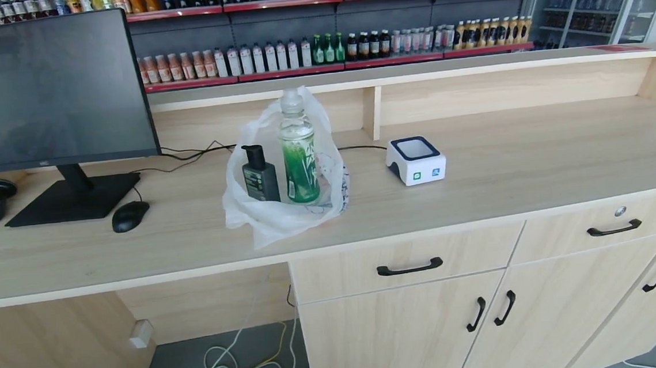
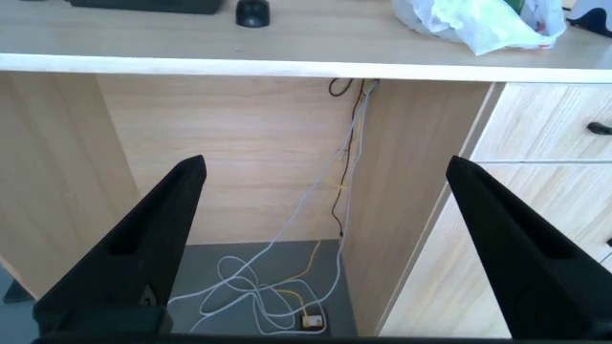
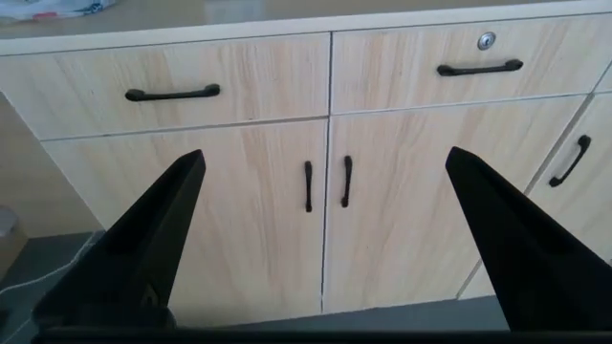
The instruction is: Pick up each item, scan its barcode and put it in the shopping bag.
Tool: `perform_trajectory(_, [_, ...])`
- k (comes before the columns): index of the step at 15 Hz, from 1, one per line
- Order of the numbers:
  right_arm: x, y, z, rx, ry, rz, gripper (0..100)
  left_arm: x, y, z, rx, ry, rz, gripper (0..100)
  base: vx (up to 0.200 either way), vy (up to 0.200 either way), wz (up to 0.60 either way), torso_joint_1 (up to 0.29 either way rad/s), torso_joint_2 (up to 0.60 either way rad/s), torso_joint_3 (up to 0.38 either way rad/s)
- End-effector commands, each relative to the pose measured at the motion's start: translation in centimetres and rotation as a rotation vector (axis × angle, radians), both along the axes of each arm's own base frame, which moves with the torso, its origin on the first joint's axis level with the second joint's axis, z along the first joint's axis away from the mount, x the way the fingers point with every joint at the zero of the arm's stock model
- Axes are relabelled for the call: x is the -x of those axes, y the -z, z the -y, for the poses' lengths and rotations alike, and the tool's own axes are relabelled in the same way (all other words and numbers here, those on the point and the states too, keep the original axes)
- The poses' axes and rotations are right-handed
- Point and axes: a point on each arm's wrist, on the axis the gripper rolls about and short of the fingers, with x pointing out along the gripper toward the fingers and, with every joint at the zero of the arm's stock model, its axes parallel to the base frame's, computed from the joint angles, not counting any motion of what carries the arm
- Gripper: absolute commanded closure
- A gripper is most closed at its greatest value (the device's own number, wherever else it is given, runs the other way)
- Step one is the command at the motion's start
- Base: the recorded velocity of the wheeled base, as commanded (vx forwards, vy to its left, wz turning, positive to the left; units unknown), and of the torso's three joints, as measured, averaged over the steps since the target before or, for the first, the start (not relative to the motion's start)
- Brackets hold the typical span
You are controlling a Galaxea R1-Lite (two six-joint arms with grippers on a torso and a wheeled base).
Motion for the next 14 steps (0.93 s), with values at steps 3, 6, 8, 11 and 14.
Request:
perform_trajectory(3, [-0.02,0.01,0.00,0.001,-0.001,-0.003,0,-0.01,-0.01,0.00,0.001,0.000,-0.001,0,0.000,-0.200,0.20,0.001,0.00,0.002])
perform_trajectory(6, [-0.02,0.01,-0.01,0.001,-0.003,-0.003,0,-0.01,-0.01,-0.01,0.001,-0.002,-0.001,0,0.000,-0.200,0.40,0.019,0.01,-0.006])
perform_trajectory(8, [-0.02,0.01,-0.01,-0.008,-0.003,-0.003,0,-0.01,-0.01,0.00,0.001,0.000,-0.001,0,0.000,-0.200,0.00,-0.010,-0.01,0.007])
perform_trajectory(11, [-0.02,0.01,-0.01,-0.005,-0.003,-0.003,0,-0.01,-0.01,0.00,0.001,-0.003,-0.001,0,0.000,-0.200,0.00,-0.001,0.01,0.001])
perform_trajectory(14, [-0.02,0.01,-0.01,0.001,-0.003,-0.003,0,-0.01,-0.01,0.00,0.006,-0.003,0.000,0,0.000,-0.200,0.00,0.004,0.00,-0.001])
